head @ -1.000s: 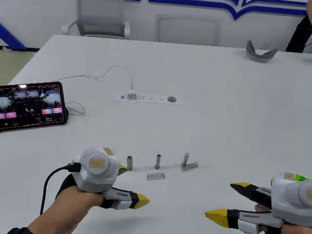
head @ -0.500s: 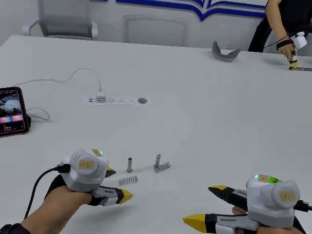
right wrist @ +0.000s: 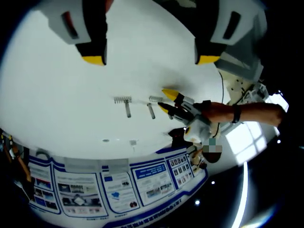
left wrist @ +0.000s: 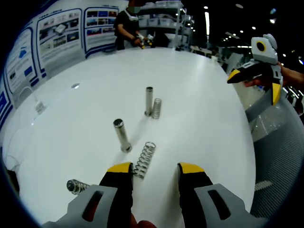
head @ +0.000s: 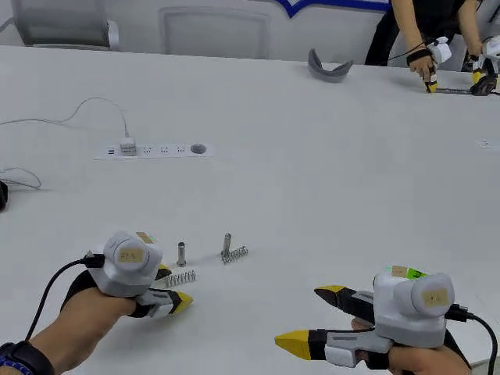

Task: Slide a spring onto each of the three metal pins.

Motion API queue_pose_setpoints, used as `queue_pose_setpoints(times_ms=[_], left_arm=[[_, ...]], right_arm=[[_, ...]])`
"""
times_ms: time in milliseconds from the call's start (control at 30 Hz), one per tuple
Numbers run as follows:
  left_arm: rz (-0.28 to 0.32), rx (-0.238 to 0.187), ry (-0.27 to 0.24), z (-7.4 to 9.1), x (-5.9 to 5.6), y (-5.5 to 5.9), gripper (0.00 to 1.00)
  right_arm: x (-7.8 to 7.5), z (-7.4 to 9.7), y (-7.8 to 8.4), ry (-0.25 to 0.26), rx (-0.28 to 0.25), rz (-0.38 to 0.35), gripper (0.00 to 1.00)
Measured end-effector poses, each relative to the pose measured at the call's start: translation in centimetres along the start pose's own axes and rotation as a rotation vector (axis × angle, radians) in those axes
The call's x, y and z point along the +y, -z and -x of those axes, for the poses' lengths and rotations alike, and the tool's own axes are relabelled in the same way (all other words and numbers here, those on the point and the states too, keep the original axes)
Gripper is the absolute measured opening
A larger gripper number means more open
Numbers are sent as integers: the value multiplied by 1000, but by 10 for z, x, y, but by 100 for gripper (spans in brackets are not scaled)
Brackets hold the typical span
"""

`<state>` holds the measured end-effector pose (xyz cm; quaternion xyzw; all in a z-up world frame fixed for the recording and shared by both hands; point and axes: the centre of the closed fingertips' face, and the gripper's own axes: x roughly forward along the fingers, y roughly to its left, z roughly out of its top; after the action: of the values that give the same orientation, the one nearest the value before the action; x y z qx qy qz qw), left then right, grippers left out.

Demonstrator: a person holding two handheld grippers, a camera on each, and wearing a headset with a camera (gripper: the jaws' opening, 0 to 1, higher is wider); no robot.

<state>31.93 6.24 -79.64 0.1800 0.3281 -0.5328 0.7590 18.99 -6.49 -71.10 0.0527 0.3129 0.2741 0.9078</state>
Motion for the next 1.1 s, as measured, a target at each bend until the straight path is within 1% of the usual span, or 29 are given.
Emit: queue_pose_setpoints(times_ms=[67, 133, 267, 367, 433, 467, 500, 567, 600, 700, 800, 900, 1100], left_arm=[[-2, 8, 2, -2, 0, 1, 38], [-16, 21, -8, -4, 1, 3, 36], [-1, 13, -25, -6, 5, 1, 30], [2, 10, -41, -7, 7, 0, 24], [6, 10, -58, -7, 9, 1, 18], [9, 13, -58, -7, 9, 1, 16], [10, 20, -55, -6, 8, 2, 12], [10, 32, -57, -4, 5, 3, 11], [7, 38, -47, -4, 2, 4, 11], [5, 43, -52, -3, -1, 7, 11], [29, 39, -45, -1, -3, 8, 11], [36, 38, -40, 2, -7, 10, 11], [41, 28, -39, 8, -12, 10, 10]], right_arm=[[0, 1, 0, 1, -1, -4, 77], [0, 2, 1, 2, -2, -8, 77], [-1, 3, 2, 3, 0, -13, 77], [-3, 3, 5, 2, 5, -18, 77], [-2, 4, 6, 0, 8, -20, 77], [-2, 4, 6, -1, 9, -21, 77], [-2, 4, 6, -2, 9, -22, 77], [-2, 4, 5, -3, 7, -22, 77], [-3, 4, 5, -3, 6, -24, 77], [-3, 4, 5, -3, 7, -22, 77], [-1, 3, 6, -10, 13, -20, 77], [1, 2, 6, -16, 14, -23, 77], [4, -2, 5, -26, 17, -21, 77]])
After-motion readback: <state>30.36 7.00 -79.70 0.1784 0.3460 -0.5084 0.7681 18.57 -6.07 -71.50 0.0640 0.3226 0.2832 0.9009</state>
